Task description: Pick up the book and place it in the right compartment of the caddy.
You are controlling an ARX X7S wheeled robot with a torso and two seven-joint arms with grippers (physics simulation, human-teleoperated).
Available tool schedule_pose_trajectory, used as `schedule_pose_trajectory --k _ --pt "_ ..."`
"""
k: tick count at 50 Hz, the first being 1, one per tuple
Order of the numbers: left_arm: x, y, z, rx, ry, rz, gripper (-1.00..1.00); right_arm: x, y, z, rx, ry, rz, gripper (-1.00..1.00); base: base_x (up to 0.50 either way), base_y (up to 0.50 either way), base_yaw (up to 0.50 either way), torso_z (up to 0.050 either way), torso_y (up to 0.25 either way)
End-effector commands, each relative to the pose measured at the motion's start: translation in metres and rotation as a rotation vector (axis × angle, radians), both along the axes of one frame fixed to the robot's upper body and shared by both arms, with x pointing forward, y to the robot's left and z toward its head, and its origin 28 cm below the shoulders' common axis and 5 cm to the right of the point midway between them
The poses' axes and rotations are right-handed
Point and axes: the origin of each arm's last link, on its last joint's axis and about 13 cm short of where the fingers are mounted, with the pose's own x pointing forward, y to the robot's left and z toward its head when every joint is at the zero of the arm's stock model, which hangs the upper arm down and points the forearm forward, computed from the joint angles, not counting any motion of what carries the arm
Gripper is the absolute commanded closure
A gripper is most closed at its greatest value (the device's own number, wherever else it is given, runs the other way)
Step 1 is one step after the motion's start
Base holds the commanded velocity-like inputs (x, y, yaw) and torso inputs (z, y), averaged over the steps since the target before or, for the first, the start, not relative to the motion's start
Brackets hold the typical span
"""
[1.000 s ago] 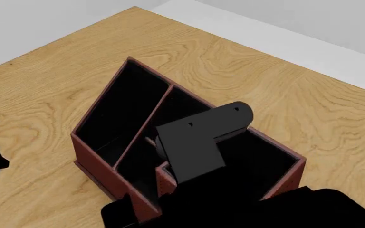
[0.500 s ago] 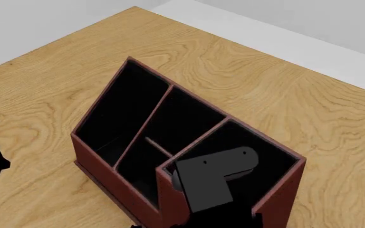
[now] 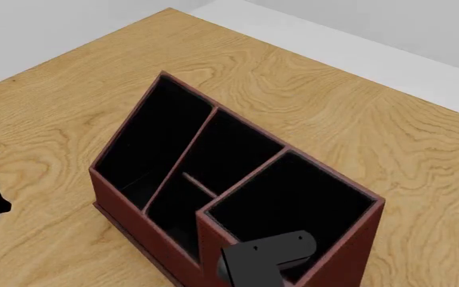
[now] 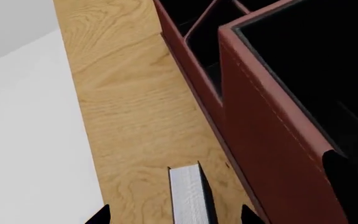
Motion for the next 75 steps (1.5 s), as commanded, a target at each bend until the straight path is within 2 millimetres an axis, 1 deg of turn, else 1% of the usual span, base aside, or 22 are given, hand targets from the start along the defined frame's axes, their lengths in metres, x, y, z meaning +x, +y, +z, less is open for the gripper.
schedule_pose_trajectory --k 1,16,41,75 --pt "-0.001 0.0 0.001 -0.001 0.0 -0.003 -1.0 0.0 0.001 -0.015 -0.017 0.03 0.004 -1.0 0.0 0.0 0.0 0.0 0.0" --pt "0.0 0.0 0.001 -0.004 -0.002 -0.003 -1.0 -0.001 0.003 -0.027 -0.021 0.062 0.012 -1.0 0.0 0.0 0.0 0.0 0.0" --pt "-0.001 0.001 0.002 -0.005 -0.003 -0.002 -1.0 -0.001 0.007 -0.039 -0.042 0.1 0.038 -1.0 0.0 0.0 0.0 0.0 0.0" --pt "-0.001 0.001 0.002 -0.007 -0.006 0.001 -1.0 0.002 0.007 -0.06 -0.061 0.164 0.049 -1.0 0.0 0.0 0.0 0.0 0.0"
